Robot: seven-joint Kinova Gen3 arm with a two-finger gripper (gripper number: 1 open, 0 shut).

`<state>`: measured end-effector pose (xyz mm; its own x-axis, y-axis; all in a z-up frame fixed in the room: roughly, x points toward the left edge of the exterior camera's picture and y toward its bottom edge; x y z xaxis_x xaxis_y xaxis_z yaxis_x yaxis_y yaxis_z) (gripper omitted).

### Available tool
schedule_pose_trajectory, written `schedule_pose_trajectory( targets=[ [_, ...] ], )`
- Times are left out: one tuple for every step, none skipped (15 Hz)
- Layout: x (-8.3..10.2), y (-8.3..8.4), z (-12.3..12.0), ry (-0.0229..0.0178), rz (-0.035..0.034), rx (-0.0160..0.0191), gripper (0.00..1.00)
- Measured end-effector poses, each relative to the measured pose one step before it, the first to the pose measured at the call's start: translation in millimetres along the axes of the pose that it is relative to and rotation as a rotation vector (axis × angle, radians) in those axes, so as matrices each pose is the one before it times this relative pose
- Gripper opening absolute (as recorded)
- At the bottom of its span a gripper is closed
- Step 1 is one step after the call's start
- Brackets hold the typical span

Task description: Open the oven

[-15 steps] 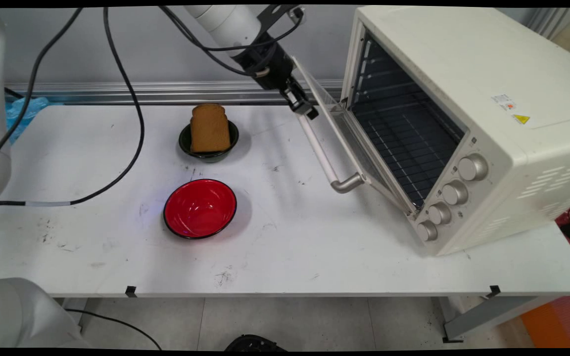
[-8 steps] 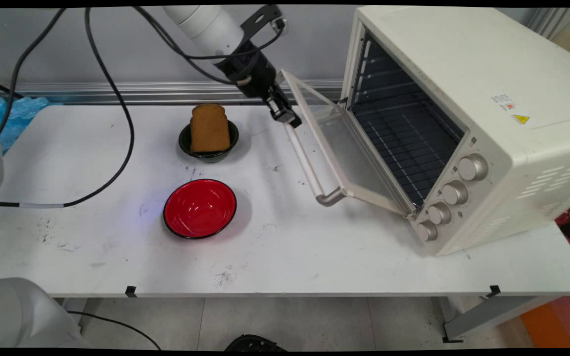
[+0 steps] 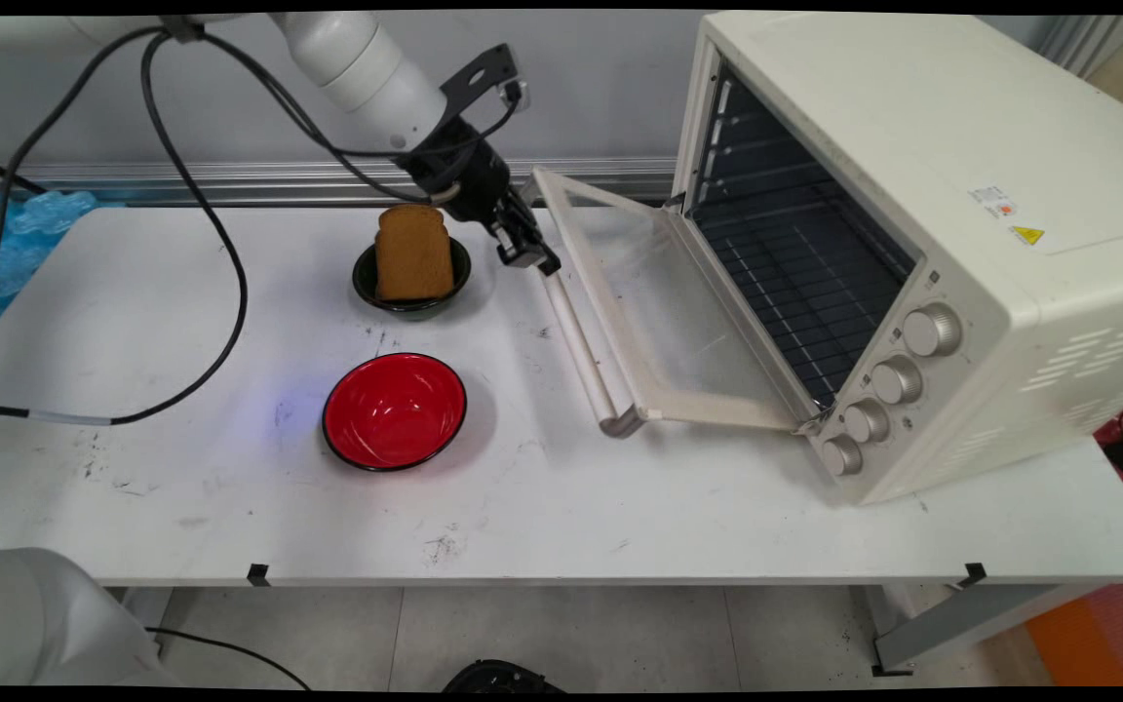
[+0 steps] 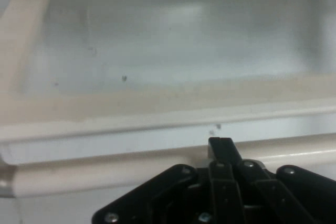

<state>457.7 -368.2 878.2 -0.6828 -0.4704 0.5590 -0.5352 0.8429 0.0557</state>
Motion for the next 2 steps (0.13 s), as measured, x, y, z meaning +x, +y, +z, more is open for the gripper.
schedule_pose_trajectory(
  targets=[
    [-4.80, -1.15, 2.38, 0.00203, 0.00697, 0.00493, 0.00],
    [-3.77, -0.94, 1.72, 0.00240, 0.00559, 0.00482, 0.00]
  ],
)
